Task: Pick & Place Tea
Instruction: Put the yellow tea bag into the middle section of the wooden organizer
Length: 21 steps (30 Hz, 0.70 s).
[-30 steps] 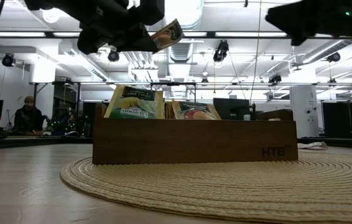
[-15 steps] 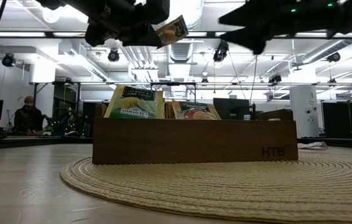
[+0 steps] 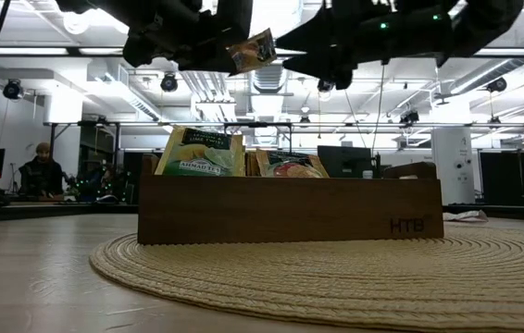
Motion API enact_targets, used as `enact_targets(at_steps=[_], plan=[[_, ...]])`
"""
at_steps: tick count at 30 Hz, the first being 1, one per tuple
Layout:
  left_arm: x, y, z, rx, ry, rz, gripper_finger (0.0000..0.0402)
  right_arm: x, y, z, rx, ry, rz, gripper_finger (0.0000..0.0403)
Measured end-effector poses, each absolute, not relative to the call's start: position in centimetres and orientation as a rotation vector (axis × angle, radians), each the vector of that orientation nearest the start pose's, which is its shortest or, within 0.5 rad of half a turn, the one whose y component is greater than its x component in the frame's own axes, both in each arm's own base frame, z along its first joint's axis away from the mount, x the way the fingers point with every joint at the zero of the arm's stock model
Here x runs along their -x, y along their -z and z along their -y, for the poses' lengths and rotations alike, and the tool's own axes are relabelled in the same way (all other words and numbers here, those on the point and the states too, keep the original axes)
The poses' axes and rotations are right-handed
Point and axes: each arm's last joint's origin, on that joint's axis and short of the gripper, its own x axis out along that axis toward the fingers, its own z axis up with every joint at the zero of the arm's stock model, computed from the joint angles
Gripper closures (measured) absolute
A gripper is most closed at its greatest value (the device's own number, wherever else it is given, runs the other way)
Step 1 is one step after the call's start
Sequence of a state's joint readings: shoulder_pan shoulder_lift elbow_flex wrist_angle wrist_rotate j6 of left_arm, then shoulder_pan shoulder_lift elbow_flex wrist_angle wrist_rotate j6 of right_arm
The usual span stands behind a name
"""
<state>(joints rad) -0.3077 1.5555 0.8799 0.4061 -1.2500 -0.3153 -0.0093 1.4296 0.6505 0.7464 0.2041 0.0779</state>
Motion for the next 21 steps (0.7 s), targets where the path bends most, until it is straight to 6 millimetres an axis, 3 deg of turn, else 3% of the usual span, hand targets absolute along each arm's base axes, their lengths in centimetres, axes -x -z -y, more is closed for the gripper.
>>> enact_targets(at_steps=[12, 15, 20, 21], plan=[[-31.1, -23.7, 7.0, 0.029, -0.971, -0.094, 0.0401, -33.8, -22.5, 1.3, -0.029, 0.190, -0.065, 0.0159], [-31.1, -23.7, 7.0, -0.017, -0.967, -0.119, 0.0401, -34.3, -22.2, 1.7, -0.002, 0.199, -0.084, 0.0210], [-31.1, -23.7, 7.0, -0.063, -0.954, -0.145, 0.0401, -34.4, -22.0, 1.7, 0.059, 0.189, -0.107, 0.0361], [-31.1, -23.7, 7.0, -0.068, -0.953, -0.148, 0.0401, -34.3, -22.1, 1.7, 0.076, 0.188, -0.110, 0.0376]])
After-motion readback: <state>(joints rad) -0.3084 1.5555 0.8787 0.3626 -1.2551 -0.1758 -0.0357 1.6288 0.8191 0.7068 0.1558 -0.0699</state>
